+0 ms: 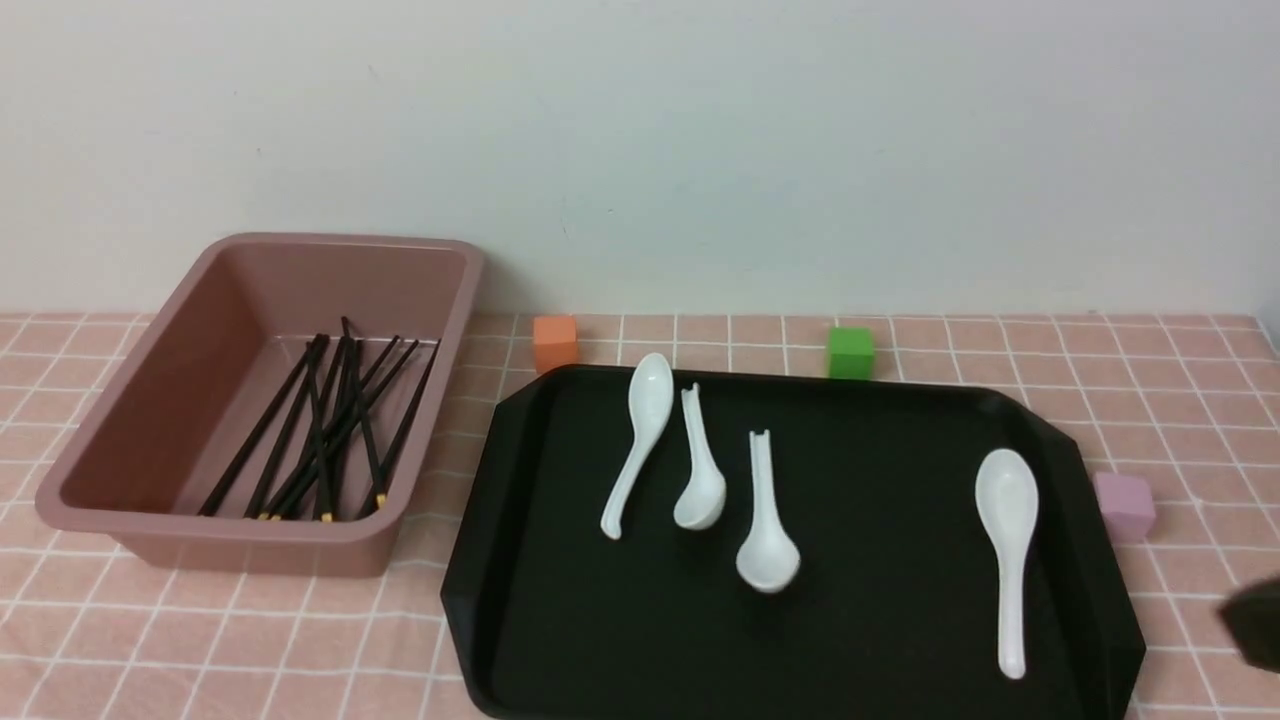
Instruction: On pink tablecloth take chopsticks from black tray and put them in box.
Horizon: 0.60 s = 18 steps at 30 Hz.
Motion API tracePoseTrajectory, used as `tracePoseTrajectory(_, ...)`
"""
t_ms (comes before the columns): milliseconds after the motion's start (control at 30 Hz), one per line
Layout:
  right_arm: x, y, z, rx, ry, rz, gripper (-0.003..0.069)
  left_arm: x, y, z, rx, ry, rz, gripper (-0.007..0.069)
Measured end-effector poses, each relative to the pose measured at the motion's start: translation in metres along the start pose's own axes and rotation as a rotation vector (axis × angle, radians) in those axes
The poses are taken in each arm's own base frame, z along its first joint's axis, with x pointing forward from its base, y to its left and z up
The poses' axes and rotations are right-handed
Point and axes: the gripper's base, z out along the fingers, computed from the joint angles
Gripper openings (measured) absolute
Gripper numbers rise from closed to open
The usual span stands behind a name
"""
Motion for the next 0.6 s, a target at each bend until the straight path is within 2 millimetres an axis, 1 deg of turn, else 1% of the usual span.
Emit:
tracePoseTrajectory(33,0.016,-0.008,-0.001,0.026,-0.057,0.033,-0.001,0.0,0.0,0.0,0.0,0.0,0.0,0.0239)
tracePoseTrajectory(67,0.043,-0.017,0.012,0.067,-0.097,0.067,-0.001,0.0,0.0,0.0,0.0,0.0,0.0,0.0239)
tracePoseTrajectory(100,0.053,-0.02,0.014,0.084,-0.147,0.075,-0.001,0.0,0.0,0.0,0.0,0.0,0.0,0.0239)
tracePoseTrajectory(133,0.073,-0.025,0.022,0.129,-0.185,0.092,-0.001,0.0,0.0,0.0,0.0,0.0,0.0,0.0239)
tracePoseTrajectory(167,0.084,-0.029,0.028,0.16,-0.234,0.105,-0.001,0.0,0.0,0.0,0.0,0.0,0.0,0.0239)
tracePoseTrajectory(200,0.101,-0.033,0.037,0.206,-0.274,0.117,-0.001,0.0,0.0,0.0,0.0,0.0,0.0,0.0239)
tracePoseTrajectory(233,0.114,-0.035,0.045,0.24,-0.318,0.134,-0.001,0.0,0.0,0.0,0.0,0.0,0.0,0.0239)
tracePoseTrajectory(267,0.123,-0.037,0.051,0.264,-0.365,0.148,-0.001,0.0,0.0,0.0,0.0,0.0,0.0,0.0239)
tracePoseTrajectory(300,0.128,-0.038,0.054,0.274,-0.371,0.157,-0.001,0.0,0.0,0.0,0.0,0.0,0.0,0.0239)
tracePoseTrajectory(333,0.142,-0.04,0.064,0.308,-0.432,0.193,-0.001,0.0,0.0,0.0,0.0,0.0,0.0,0.0239)
tracePoseTrajectory(367,0.146,-0.04,0.066,0.311,-0.448,0.198,-0.001,0.0,0.0,0.0,0.0,0.0,0.0,0.0239)
tracePoseTrajectory(400,0.16,-0.042,0.077,0.337,-0.521,0.233,-0.001,0.0,0.0,0.0,0.0,0.0,0.0,0.0239)
tracePoseTrajectory(433,0.167,-0.042,0.082,0.345,-0.538,0.244,-0.001,0.0,0.0,0.0,0.0,0.0,0.0,0.0239)
tracePoseTrajectory(500,0.178,-0.043,0.089,0.362,-0.57,0.26,-0.0008,0.0,0.0,0.0,0.0,0.0,0.0,0.0239)
tracePoseTrajectory(600,0.18,-0.041,0.089,0.362,-0.582,0.261,-0.0008,0.0,0.0,0.0,0.0,0.0,0.0,0.0239)
